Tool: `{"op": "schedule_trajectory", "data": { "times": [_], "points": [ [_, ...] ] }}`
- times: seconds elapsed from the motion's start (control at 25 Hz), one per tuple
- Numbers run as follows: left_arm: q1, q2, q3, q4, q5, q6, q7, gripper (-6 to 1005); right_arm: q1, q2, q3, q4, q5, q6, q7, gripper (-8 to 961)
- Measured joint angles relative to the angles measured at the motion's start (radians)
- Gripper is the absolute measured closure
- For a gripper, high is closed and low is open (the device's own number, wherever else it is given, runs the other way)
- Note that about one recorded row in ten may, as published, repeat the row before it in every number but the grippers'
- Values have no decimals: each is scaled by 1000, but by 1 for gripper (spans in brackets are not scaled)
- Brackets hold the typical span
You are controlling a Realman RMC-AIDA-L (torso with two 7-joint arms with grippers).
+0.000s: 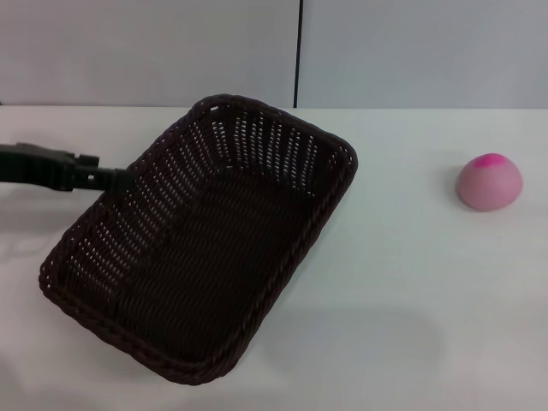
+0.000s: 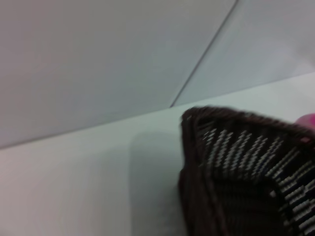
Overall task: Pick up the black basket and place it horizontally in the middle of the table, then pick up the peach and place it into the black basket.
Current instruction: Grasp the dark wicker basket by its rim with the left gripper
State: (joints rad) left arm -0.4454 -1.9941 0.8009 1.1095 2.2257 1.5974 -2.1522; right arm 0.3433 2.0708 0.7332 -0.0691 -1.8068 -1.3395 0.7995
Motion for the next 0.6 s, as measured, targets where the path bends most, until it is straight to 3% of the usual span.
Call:
{"op": "schedule_trajectory", "data": {
  "times": [0.32,0.6],
  "points": [
    [-14,-10,3,-38,61,-23,4,206,0,0,0,0,0,0,0,472],
    [-21,-12,6,-51,62,-19,7,303,0,0,1,0,0,2,0,472]
  ]
}}
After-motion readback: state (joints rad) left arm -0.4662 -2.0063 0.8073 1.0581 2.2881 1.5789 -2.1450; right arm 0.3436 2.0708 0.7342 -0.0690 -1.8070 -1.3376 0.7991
